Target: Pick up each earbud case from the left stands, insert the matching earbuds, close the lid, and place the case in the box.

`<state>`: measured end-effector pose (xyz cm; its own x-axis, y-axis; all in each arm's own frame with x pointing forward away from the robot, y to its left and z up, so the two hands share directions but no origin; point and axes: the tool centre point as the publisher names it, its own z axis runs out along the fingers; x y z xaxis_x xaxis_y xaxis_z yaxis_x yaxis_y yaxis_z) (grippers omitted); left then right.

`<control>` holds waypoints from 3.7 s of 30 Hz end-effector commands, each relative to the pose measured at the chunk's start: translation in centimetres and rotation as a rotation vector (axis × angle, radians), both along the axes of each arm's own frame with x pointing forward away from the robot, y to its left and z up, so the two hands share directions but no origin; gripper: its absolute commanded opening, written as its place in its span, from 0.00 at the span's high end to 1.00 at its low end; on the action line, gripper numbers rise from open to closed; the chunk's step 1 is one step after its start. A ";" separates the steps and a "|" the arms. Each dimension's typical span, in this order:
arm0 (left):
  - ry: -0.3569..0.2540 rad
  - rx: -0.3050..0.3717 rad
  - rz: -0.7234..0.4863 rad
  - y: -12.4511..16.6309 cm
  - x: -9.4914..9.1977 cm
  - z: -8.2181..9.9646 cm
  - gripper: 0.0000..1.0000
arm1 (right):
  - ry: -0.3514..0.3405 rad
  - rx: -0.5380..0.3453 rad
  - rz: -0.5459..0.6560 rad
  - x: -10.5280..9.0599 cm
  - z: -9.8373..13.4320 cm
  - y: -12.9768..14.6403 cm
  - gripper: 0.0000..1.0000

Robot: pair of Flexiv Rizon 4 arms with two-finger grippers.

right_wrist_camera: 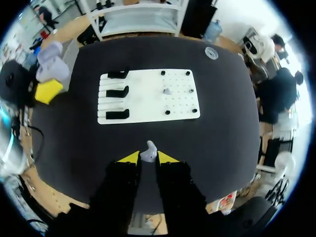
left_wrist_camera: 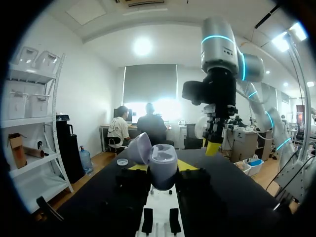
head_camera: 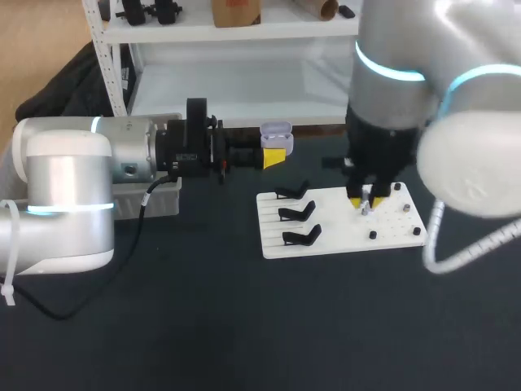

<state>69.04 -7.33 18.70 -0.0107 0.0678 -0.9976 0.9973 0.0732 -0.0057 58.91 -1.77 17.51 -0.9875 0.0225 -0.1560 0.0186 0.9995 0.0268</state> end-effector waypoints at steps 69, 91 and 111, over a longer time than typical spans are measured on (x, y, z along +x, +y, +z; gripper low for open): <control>-0.002 -0.002 0.002 0.0 0.0 0.0 1.00 | -0.081 -0.127 -0.200 6.9 6.6 10.6 1.00; -0.002 -0.002 0.002 0.0 0.0 0.0 1.00 | -0.057 -0.127 -0.203 8.1 6.4 11.6 1.00; -0.002 -0.002 0.002 0.0 0.0 0.0 1.00 | -0.049 -0.125 -0.214 8.6 6.4 11.4 1.00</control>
<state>69.04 -7.32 18.68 -0.0108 0.0678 -0.9976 0.9973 0.0732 -0.0058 67.47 9.65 23.82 -0.9536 0.2059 -0.2195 0.2301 0.9689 -0.0907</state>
